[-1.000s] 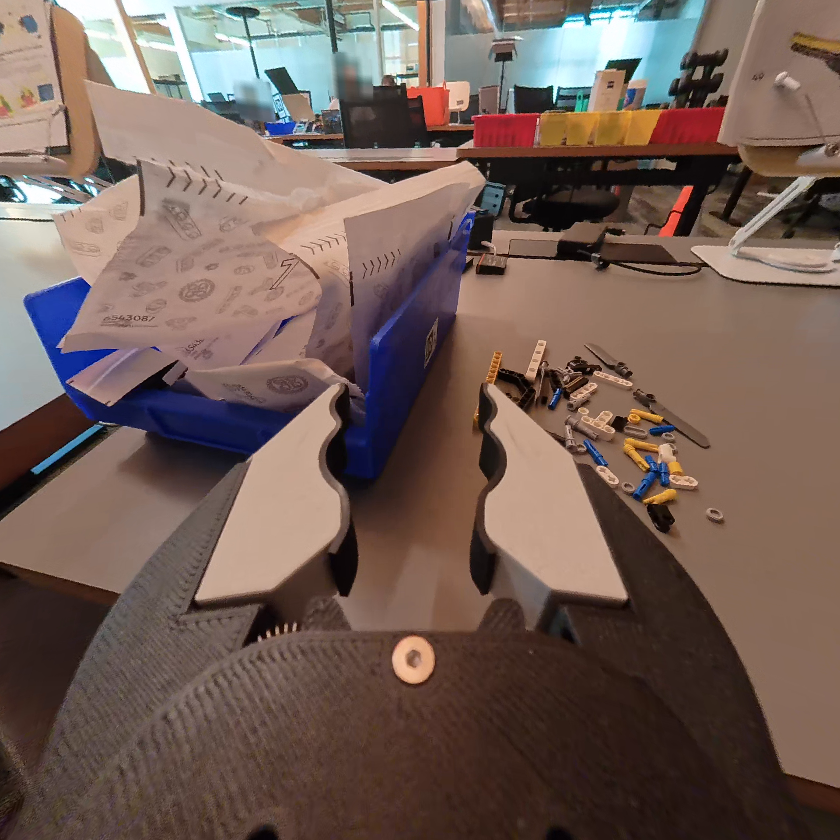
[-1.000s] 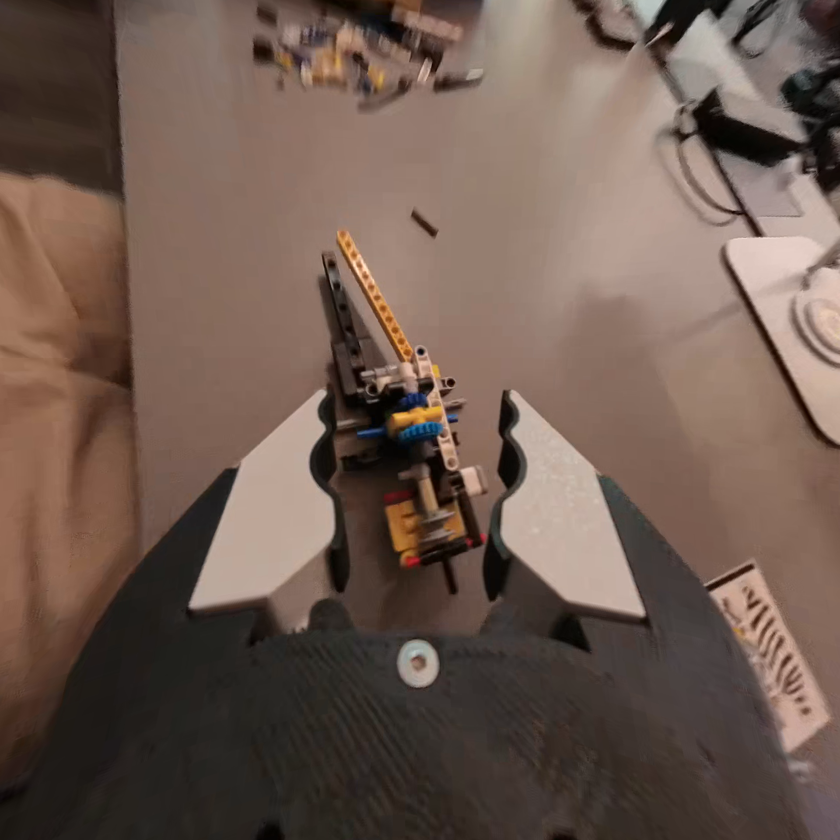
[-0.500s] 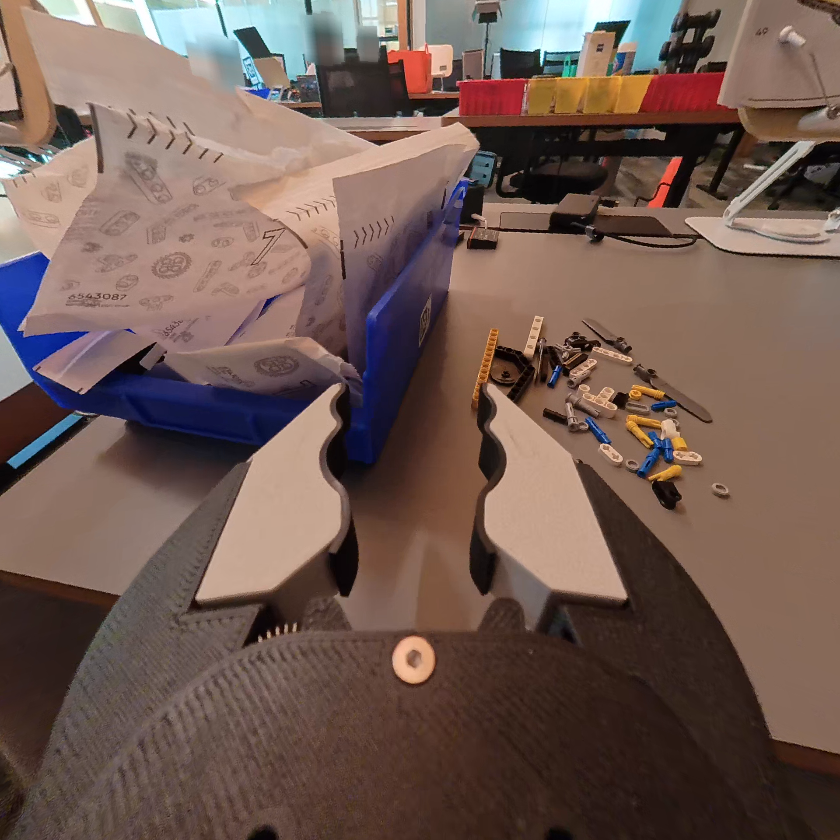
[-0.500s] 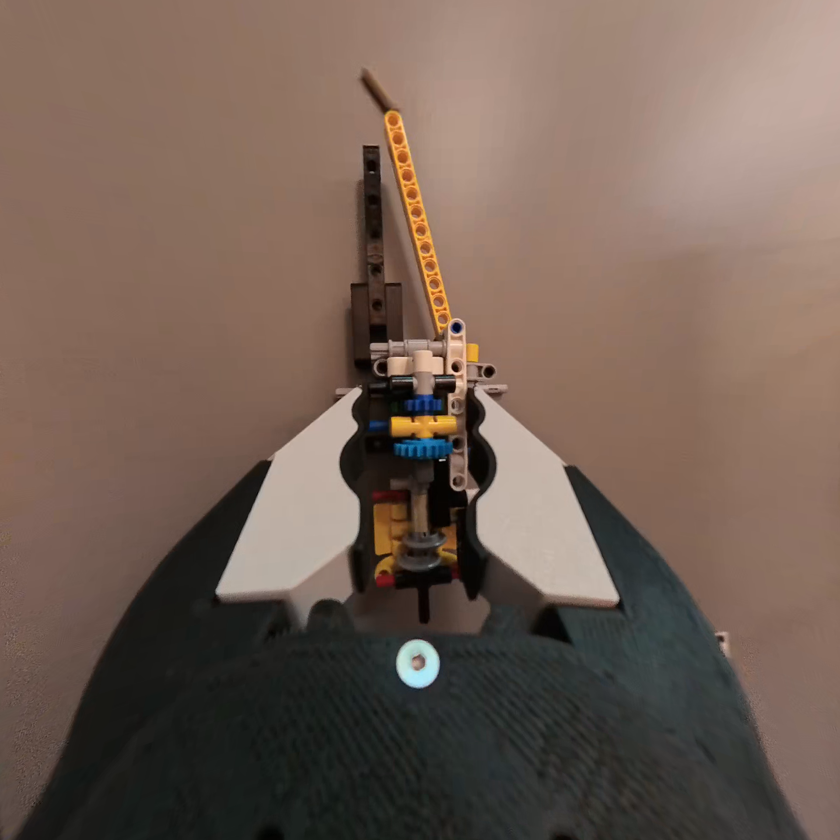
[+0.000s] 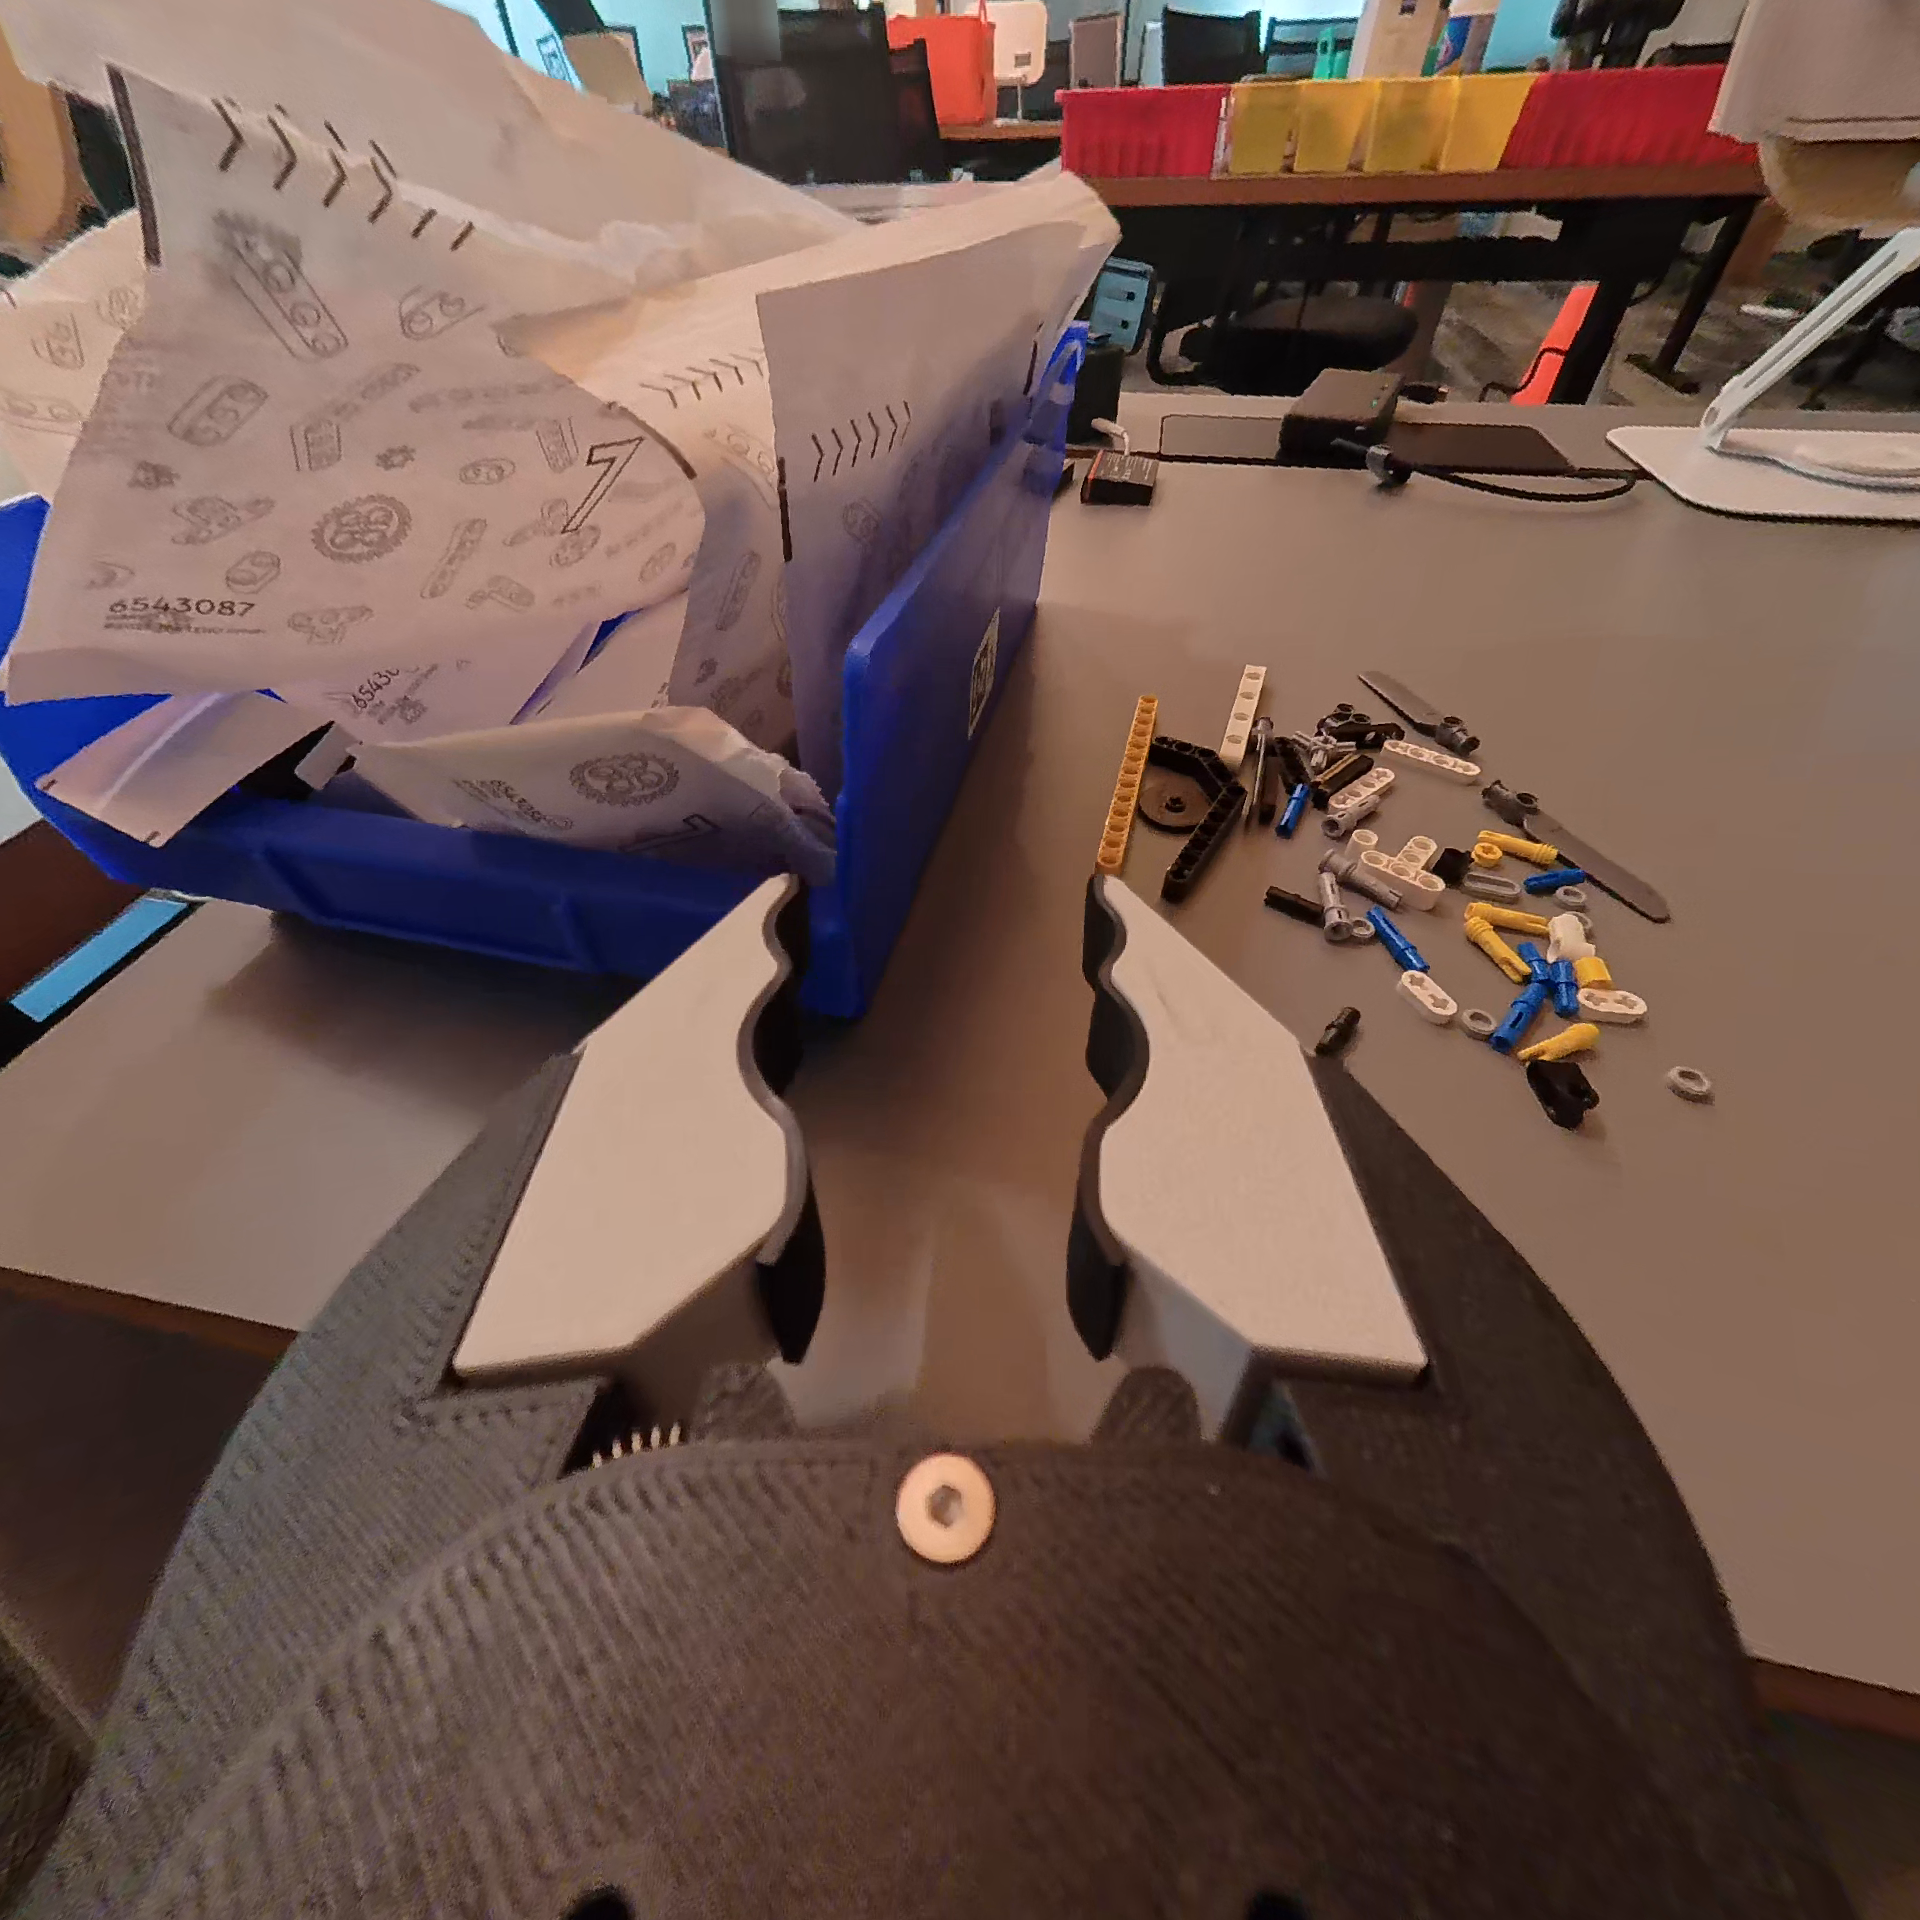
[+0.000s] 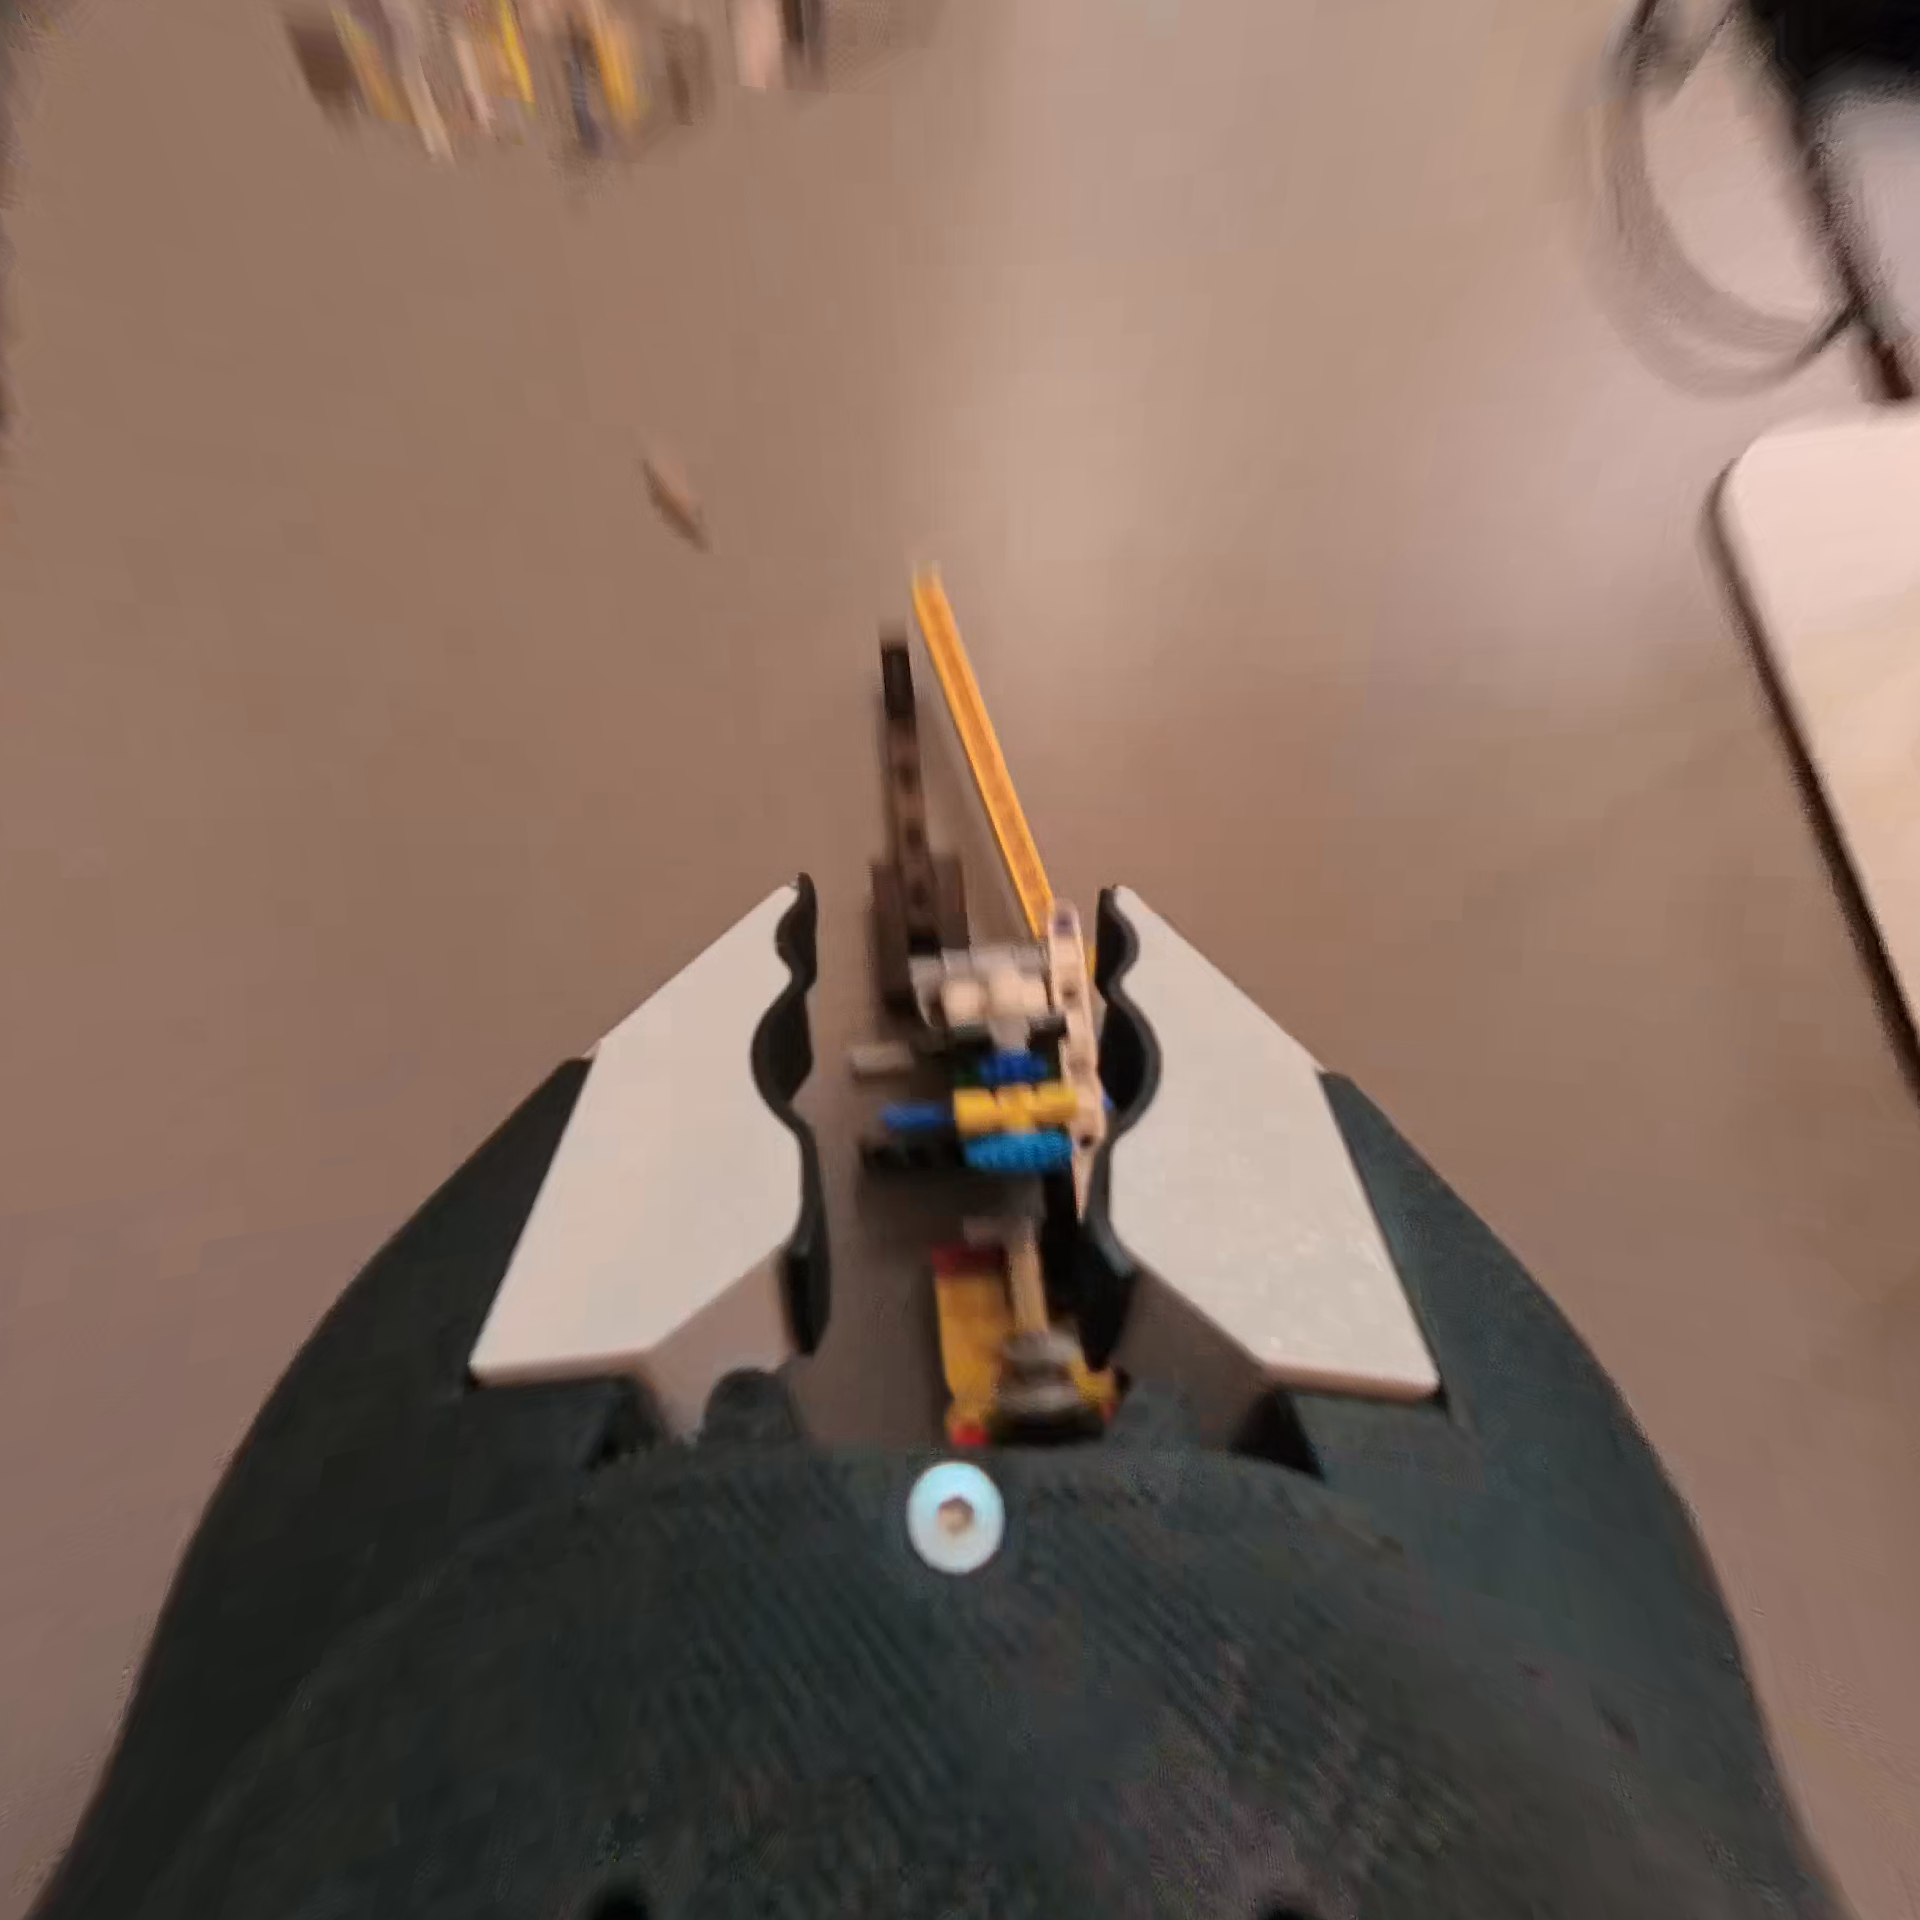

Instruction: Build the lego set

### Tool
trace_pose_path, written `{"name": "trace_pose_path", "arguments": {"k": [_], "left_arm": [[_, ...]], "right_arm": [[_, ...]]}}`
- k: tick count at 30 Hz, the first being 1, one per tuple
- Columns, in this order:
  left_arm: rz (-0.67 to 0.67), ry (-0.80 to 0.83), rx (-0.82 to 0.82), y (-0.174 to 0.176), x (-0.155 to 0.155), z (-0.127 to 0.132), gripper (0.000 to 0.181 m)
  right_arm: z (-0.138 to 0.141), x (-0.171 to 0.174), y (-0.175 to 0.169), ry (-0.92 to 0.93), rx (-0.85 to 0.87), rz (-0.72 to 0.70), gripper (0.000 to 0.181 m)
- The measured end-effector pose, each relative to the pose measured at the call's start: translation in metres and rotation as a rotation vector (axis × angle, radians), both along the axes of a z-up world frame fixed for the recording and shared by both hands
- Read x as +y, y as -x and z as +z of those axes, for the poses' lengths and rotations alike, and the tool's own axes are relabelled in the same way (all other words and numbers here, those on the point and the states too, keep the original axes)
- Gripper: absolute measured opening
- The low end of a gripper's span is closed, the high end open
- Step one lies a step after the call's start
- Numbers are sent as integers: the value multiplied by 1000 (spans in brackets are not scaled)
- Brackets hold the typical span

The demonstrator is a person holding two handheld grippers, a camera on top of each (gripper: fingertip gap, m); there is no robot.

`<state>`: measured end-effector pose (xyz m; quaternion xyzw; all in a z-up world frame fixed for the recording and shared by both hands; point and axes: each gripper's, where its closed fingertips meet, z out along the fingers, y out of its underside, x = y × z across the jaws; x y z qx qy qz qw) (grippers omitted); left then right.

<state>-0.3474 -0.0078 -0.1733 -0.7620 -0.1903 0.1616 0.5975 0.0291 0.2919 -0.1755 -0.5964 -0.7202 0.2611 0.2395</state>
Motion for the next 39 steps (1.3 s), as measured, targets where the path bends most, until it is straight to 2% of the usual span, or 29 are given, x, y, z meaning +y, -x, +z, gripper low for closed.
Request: {"name": "trace_pose_path", "arguments": {"k": [1,3,5,8,9,10,11,13,15,17,21,24,28,33,35,39], "left_arm": [[-3,5,-15,0,0,-2,47],[-4,10,-35,-1,0,-4,42],[9,-4,-45,-2,0,0,42],[36,-37,-20,-8,5,18,40],[10,-55,1,-16,11,29,19],[9,-59,13,-22,17,38,7],[30,-68,15,-25,23,47,11],[-42,-114,5,-46,49,62,8],[-186,-134,-17,-77,79,65,0],[-234,-77,-11,-90,95,50,0],[-253,-33,44,-92,87,26,0],[-297,-87,-42,-92,84,30,0],[-350,-77,-111,-97,88,24,0],[-364,-60,-70,-103,89,24,0],[-375,-1,-87,-107,91,15,0],[-382,222,-148,-114,92,-20,0]], "right_arm": [[20,-7,9,62,136,-25,53],[59,-25,19,190,392,-76,56],[78,-57,22,245,539,-86,56],[64,-109,28,144,604,-124,49],[57,-124,33,114,622,-137,42],[50,-138,38,103,639,-141,41],[44,-150,44,113,645,-139,41],[31,-168,55,147,621,-130,43],[19,-173,61,140,572,-144,43],[14,-173,61,126,564,-168,39],[33,-160,49,133,705,-274,28],[44,-156,40,165,788,-292,28],[35,-161,47,245,717,-241,37],[28,-164,52,171,670,-244,34],[26,-167,53,134,659,-233,34],[22,-169,56,103,631,-225,33]]}}
